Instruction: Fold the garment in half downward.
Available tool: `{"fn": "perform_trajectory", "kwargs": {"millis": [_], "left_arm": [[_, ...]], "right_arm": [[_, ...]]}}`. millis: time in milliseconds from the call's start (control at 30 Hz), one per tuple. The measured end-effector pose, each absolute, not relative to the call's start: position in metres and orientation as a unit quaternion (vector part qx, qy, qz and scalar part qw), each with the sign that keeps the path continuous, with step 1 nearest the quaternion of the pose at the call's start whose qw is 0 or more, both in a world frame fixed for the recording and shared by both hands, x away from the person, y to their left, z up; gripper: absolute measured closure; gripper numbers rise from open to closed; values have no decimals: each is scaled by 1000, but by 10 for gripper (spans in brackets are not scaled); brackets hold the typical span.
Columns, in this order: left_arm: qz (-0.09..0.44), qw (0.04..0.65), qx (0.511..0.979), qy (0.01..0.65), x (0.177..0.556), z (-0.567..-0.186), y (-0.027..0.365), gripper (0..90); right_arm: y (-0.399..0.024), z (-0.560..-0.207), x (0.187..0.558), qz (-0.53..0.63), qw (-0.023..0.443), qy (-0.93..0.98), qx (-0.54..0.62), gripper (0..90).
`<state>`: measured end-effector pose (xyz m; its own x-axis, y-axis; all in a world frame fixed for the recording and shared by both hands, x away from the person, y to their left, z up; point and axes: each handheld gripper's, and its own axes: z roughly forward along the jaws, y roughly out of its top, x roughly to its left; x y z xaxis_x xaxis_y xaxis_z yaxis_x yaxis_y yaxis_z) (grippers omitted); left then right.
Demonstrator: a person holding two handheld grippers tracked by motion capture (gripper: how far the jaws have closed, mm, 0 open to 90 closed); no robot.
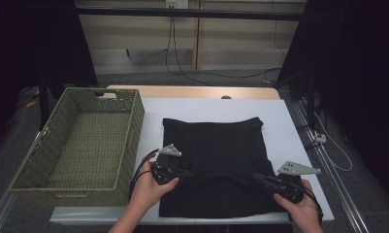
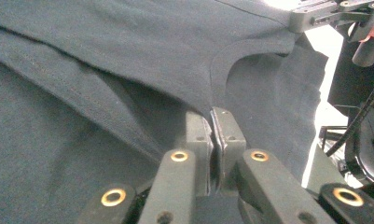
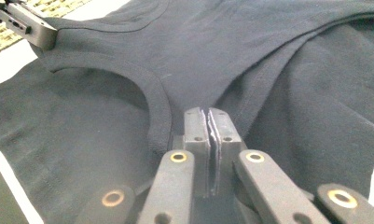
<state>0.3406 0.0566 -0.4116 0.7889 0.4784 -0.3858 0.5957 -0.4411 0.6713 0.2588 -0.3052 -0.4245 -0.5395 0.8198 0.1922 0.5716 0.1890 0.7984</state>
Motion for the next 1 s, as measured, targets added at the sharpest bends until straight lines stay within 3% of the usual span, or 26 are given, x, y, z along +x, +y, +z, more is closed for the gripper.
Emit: {"fn": "perform_trajectory", "kwargs": {"millis": [1000], "left_arm": [[-73,423,848,310,334,-409,57,869]], "right_arm": [[-314,-422,248,447,131,754,463,883]]}}
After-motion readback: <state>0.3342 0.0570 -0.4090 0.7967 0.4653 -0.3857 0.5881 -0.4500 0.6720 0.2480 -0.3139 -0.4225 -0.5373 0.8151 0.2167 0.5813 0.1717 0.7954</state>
